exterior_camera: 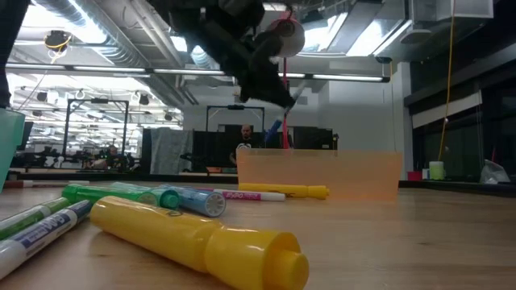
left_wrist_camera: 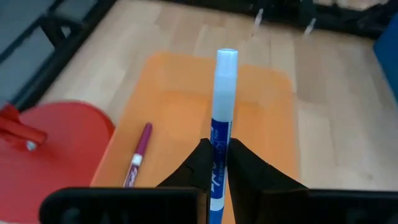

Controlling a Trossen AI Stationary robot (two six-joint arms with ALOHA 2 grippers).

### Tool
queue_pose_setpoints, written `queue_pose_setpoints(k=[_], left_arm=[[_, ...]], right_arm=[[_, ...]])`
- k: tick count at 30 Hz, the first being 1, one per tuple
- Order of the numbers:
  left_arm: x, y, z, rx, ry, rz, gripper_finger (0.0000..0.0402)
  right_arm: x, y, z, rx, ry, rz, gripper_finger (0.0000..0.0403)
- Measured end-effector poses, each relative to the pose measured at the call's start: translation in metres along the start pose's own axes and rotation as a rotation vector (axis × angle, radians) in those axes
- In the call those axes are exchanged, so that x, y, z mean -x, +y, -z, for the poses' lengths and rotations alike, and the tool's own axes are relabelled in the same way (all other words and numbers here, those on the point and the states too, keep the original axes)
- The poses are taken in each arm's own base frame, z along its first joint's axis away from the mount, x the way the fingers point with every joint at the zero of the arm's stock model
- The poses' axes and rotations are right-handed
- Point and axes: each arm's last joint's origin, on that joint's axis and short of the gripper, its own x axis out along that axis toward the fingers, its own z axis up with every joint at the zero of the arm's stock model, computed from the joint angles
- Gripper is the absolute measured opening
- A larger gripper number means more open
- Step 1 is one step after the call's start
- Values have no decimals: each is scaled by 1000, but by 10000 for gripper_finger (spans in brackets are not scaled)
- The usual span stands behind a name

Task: Pick & Place Markers
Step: Put the top blue marker pen into the orange bin, then put the brown marker pen into the orange bin

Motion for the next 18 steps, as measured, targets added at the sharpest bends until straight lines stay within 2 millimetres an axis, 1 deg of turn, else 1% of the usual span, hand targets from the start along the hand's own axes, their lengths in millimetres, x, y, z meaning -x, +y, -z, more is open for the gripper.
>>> queue_pose_setpoints(k=[4, 8, 11, 18], left_arm=[[-10, 4, 7, 26, 24, 8, 28], [-12, 6, 7, 62, 18, 6, 65], [-11, 6, 6, 55, 17, 4, 92], [-11, 5, 6, 62, 16, 5, 127]], right_arm=[[0, 0, 0, -1, 0, 0, 6], [0, 0, 0, -2, 0, 0, 7], [0, 0, 0, 0, 0, 0, 3], [0, 0, 0, 1, 0, 0, 10]])
